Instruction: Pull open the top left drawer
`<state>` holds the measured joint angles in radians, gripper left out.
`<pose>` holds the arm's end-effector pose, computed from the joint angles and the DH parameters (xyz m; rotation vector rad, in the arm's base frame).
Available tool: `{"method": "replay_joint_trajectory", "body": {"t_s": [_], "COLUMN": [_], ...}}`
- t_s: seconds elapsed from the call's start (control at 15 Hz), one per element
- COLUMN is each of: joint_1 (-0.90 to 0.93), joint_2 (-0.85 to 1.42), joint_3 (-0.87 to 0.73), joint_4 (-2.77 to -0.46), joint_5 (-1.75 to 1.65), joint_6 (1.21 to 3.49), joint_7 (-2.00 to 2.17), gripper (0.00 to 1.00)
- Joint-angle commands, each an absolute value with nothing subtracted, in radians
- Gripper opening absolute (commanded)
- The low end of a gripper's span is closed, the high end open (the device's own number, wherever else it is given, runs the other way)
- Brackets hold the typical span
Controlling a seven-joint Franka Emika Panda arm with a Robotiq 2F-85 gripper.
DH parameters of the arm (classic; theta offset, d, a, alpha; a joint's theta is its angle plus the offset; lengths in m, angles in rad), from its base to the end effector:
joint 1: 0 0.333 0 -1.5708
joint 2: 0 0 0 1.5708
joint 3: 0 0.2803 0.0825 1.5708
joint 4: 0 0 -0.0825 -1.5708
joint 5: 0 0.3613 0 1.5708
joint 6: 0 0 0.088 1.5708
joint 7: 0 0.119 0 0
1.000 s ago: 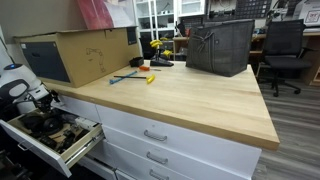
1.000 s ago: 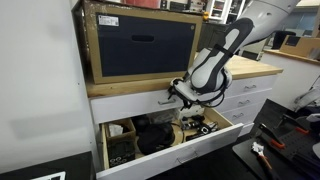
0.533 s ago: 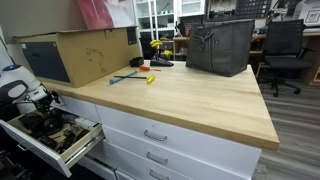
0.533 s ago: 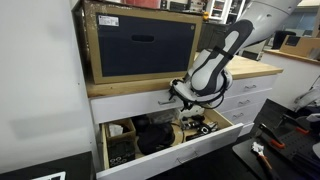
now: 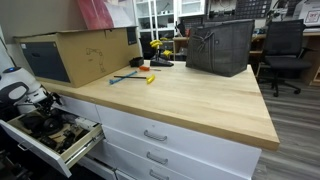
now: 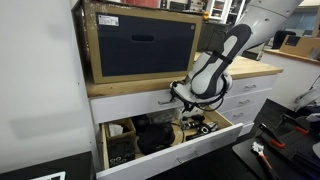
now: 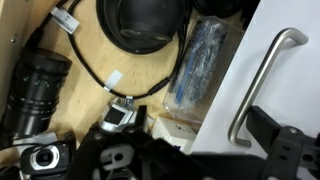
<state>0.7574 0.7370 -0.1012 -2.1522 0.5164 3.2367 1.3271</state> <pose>0.4540 0.2833 0.0760 -2.3779 1.5505 -0.3028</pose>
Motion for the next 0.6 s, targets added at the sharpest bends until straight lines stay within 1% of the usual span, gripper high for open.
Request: {"method": "replay_joint_trajectory", "body": {"t_s": [0.0,0.53], "joint_1": [0.77,0.69], "joint_2": [0.757,0.764], "joint_3": [-0.107,-0.01], "joint_4": [-2.143,-2.137], "joint_5": [0.526,0.519], "joint_6": [3.194,3.149], "joint_7": [1.375,1.414], "gripper": [1.0,1.0]}}
